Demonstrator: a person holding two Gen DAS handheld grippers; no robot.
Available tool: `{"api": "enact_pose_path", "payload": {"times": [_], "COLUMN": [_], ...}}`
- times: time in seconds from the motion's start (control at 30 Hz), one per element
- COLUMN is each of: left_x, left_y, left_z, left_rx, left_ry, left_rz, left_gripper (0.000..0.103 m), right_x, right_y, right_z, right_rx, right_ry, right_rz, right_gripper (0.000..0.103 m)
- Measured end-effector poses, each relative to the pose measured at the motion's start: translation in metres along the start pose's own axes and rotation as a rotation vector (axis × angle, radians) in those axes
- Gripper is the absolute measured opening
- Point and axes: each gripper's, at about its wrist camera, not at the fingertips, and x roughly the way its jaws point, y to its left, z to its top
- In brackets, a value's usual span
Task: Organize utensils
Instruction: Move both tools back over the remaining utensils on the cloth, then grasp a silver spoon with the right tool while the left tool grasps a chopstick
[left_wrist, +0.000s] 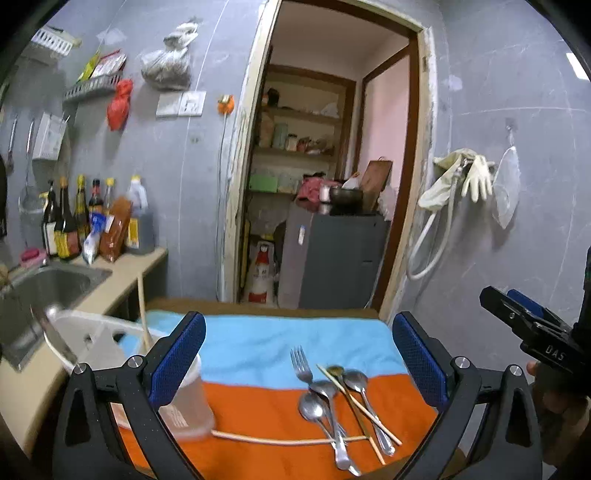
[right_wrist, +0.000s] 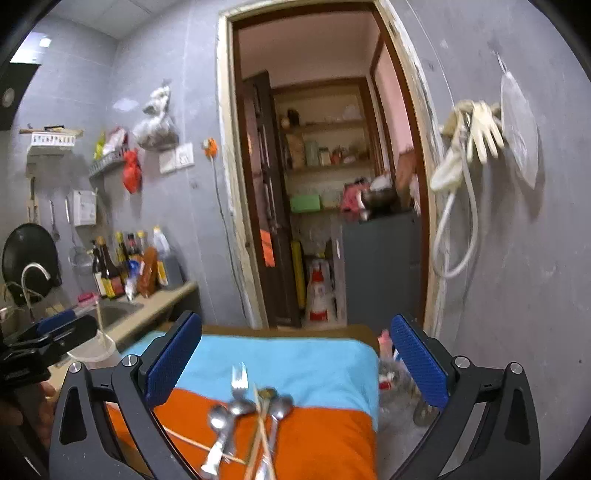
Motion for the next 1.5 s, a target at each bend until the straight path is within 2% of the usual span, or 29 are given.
{"api": "enact_pose_path", "payload": {"times": [0.2, 0.37, 0.5, 0.73, 0.83, 0.9, 1.03, 1.2, 1.33, 1.37, 1.4, 1.43, 1.5], "left_x": [0.023, 0.039, 0.05, 0.074, 0.082, 0.088, 0.098, 0.101, 0.103, 0.104, 0.106, 0.11, 0.117], "left_y": [-0.011, -0.011, -0.007, 0.012, 0.019, 0.023, 0.033, 0.04, 0.041, 0.04, 0.039, 0.039, 0.035], "left_z": [-0.03, -0.06, -0.082, -0.102, -0.106, -0.109, -0.115, -0.112, -0.109, -0.108, -0.107, -0.108, -0.109], "left_rx": [-0.026, -0.071, -0.107, -0.201, -0.242, -0.274, -0.355, -0.388, -0.379, -0.375, -0.376, -0.377, -0.369], "left_ry": [0.104, 0.209, 0.285, 0.382, 0.418, 0.444, 0.484, 0.464, 0.445, 0.441, 0.442, 0.459, 0.474], "left_rz": [0.065, 0.12, 0.163, 0.249, 0.256, 0.26, 0.253, 0.272, 0.276, 0.272, 0.255, 0.235, 0.218], "left_gripper": [0.099, 0.099, 0.099, 0.097, 0.09, 0.079, 0.064, 0.053, 0.045, 0.036, 0.021, 0.015, 0.013], "right_x": [0.021, 0.043, 0.06, 0.093, 0.105, 0.109, 0.118, 0.13, 0.141, 0.143, 0.145, 0.147, 0.15], "right_y": [-0.026, -0.036, -0.039, -0.033, -0.027, -0.025, -0.025, -0.025, -0.022, -0.02, -0.02, -0.019, -0.017], "right_z": [-0.023, -0.046, -0.059, -0.084, -0.091, -0.095, -0.101, -0.104, -0.107, -0.108, -0.108, -0.108, -0.108], "right_rx": [0.017, 0.036, 0.035, 0.038, 0.039, 0.044, 0.047, 0.059, 0.062, 0.062, 0.065, 0.065, 0.061], "right_ry": [0.102, 0.199, 0.27, 0.412, 0.456, 0.473, 0.513, 0.572, 0.614, 0.623, 0.63, 0.632, 0.641], "right_rz": [0.011, 0.054, 0.094, 0.133, 0.151, 0.162, 0.177, 0.201, 0.221, 0.224, 0.23, 0.233, 0.238], "right_gripper": [0.103, 0.1, 0.09, 0.07, 0.062, 0.06, 0.051, 0.041, 0.037, 0.036, 0.036, 0.035, 0.035]}}
